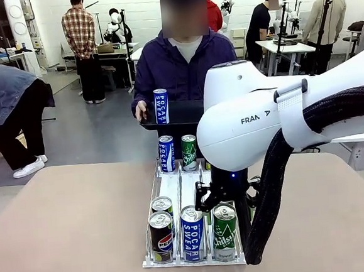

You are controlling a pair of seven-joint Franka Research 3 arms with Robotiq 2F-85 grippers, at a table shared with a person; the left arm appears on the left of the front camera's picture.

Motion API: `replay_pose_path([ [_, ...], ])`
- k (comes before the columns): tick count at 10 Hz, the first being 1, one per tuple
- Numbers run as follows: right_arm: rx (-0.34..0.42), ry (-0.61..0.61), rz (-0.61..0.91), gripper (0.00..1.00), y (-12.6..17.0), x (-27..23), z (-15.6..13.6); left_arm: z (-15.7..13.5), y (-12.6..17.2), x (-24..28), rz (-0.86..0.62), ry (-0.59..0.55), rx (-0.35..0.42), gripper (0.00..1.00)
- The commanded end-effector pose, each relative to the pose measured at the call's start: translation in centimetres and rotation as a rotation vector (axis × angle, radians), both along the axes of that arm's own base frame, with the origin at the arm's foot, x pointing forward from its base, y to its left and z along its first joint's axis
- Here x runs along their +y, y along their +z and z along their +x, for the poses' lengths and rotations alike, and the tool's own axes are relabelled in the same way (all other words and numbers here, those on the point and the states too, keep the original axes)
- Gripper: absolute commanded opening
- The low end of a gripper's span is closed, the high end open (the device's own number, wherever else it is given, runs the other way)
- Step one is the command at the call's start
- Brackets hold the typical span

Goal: Retrieve and hand over the desired beverage to the person.
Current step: Pick up another can of the same type that the person held from the Automatic Can Dispenser.

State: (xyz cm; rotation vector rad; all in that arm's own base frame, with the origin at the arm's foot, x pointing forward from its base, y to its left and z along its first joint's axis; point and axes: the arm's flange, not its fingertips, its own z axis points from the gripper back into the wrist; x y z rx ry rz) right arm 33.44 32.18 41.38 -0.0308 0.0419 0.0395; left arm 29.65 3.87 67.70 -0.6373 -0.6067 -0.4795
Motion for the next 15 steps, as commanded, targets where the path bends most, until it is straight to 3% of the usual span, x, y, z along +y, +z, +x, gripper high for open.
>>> replay_pose_path([
  [1, -0.017, 0.064, -0.012, 0.54, -0.3, 0.1, 0.3, 0.0, 0.0, 0.1, -0.015, -0.012, -0.005, 1.00],
  [2, -0.023, 0.079, -0.015, 0.41, -0.3, 0.2, 0.2, 0.0, 0.0, 0.1, -0.015, -0.012, -0.005, 1.00],
  [3, -0.031, 0.094, -0.018, 0.00, -0.3, 0.2, 0.2, 0.0, 0.0, 0.1, -0.015, -0.012, -0.005, 1.00],
  [5, -0.036, 0.116, -0.011, 0.00, -0.4, 0.3, 0.1, 0.0, 0.0, 0.1, -0.015, -0.012, -0.005, 1.00],
  [6, -0.036, 0.121, -0.010, 0.14, -0.5, 0.3, 0.2, 0.0, 0.0, 0.1, -0.015, -0.012, -0.005, 1.00],
  [7, -0.025, 0.117, -0.004, 0.03, -0.5, 0.3, 0.2, 0.0, 0.0, 0.1, -0.015, -0.012, -0.005, 1.00],
  [10, 0.016, 0.068, -0.016, 0.00, 0.5, 0.5, -0.5, 0.0, 0.0, 0.1, -0.015, -0.012, -0.005, 1.00],
  [12, 0.066, -0.002, -0.015, 0.00, 5.9, 0.3, -3.3, 0.0, 0.0, 0.1, -0.015, -0.012, -0.005, 1.00],
  [15, -0.025, -0.107, -0.094, 0.00, 16.5, 0.6, -7.3, 0.0, 0.0, 0.1, -0.015, -0.012, -0.005, 1.00],
])
